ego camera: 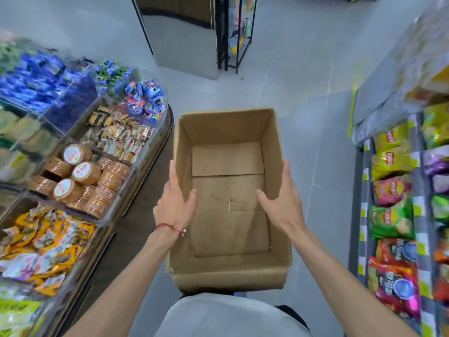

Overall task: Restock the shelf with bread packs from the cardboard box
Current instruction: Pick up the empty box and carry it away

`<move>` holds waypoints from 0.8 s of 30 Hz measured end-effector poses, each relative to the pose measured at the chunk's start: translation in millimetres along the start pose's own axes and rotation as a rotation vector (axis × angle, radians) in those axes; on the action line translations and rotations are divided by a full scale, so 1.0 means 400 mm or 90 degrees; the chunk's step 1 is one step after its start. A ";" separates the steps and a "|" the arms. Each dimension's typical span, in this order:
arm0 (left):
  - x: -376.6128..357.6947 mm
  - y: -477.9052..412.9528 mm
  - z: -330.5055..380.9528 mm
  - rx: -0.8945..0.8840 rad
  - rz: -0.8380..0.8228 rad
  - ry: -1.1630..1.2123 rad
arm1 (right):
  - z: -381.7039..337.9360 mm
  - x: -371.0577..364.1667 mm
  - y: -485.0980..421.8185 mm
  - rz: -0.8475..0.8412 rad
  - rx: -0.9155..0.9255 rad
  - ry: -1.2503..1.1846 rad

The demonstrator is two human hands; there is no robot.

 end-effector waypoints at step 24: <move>-0.029 -1.232 0.596 0.123 0.043 0.020 | -0.244 -0.032 -1.505 -0.119 0.085 0.005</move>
Point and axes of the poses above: each hand's wrist, its own y-axis away from the middle knuckle, its own x-axis out of the back of the hand, z = x × y, the point moved 1 cm from there along -y, towards the middle knuckle, and after that the axes turned 10 degrees about x, right-handed, at the moved point
